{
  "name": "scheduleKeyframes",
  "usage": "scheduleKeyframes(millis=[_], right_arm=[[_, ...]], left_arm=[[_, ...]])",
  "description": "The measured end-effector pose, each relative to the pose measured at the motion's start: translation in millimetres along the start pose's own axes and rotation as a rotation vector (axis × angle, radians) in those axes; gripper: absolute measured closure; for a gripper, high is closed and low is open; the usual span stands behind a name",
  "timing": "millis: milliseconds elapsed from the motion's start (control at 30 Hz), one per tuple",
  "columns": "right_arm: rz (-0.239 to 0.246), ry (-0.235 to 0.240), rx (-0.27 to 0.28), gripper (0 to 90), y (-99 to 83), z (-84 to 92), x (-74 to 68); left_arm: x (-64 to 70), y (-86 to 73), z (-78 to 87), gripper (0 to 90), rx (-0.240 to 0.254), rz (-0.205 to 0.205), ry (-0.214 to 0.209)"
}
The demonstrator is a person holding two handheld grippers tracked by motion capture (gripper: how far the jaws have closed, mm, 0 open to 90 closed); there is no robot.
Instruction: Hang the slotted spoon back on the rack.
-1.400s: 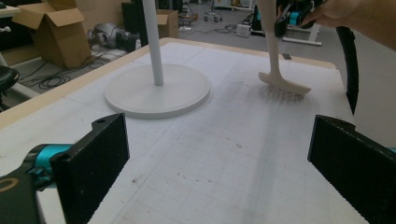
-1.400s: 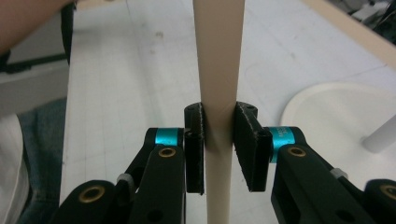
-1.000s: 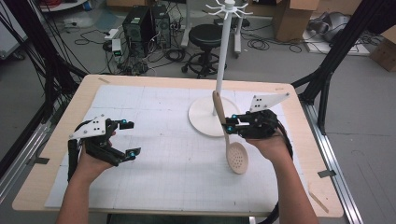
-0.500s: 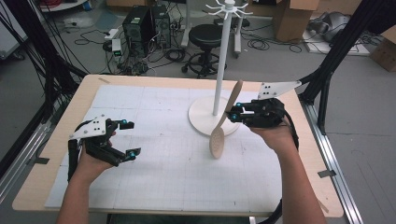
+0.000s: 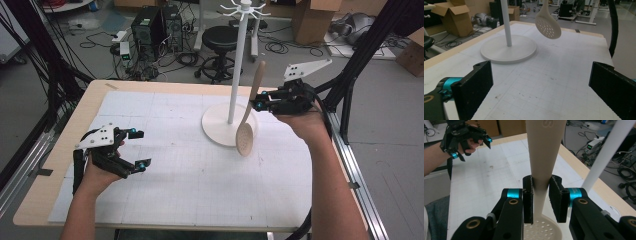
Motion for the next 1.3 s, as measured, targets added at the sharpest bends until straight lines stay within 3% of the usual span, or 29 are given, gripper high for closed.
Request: scheduleKeyframes(millis=[533,1300], right_arm=[[-0.025,-0.067,-0.052,74.6,33.8,10.3,36.0],[-0.053,-0.127,-0.095,74.6,68.3,-0.1,59.0]], left_arm=[[-0.5,-0.4,-0.1,5.9,-0.001,0.003,0.001],[0.2,-0.4,0.6,5.9,-0.001,0.003,-0.007]])
Point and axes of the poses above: each handheld gripper's, and its own axes: z roughly backward along the jaws, y roughly out of its top, x roughly to its right, the point moved 2 cm from there along -z, roughly forward along the jaws, and after that the axes turned 12 degrees about -y, right-handed, at the moved point
